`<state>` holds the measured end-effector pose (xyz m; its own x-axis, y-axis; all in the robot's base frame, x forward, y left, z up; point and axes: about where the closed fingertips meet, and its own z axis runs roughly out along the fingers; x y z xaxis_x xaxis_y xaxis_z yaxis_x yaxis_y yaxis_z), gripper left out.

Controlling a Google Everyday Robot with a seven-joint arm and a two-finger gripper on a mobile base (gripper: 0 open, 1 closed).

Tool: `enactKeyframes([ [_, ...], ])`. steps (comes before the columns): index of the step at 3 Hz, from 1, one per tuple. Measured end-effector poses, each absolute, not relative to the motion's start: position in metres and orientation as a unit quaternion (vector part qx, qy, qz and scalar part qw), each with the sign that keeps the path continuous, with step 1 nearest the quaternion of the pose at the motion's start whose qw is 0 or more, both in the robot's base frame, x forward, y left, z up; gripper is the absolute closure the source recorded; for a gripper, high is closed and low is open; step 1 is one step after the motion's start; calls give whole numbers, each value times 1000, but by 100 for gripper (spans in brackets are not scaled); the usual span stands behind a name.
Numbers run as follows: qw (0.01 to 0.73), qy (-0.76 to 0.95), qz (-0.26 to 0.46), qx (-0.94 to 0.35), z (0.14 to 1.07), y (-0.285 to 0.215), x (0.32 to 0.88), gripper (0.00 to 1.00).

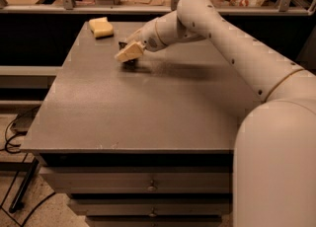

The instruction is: Move rxbar chocolate near sponge

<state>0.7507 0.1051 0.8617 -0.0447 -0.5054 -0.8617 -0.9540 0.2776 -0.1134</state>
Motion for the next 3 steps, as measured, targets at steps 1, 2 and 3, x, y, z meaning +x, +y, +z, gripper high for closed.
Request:
enactKeyframes([
  [1,470,669,255,-516,868,114,786,100],
  [2,470,669,255,-516,868,114,786,100],
  [3,468,675,256,-509,862,116,784,100],
])
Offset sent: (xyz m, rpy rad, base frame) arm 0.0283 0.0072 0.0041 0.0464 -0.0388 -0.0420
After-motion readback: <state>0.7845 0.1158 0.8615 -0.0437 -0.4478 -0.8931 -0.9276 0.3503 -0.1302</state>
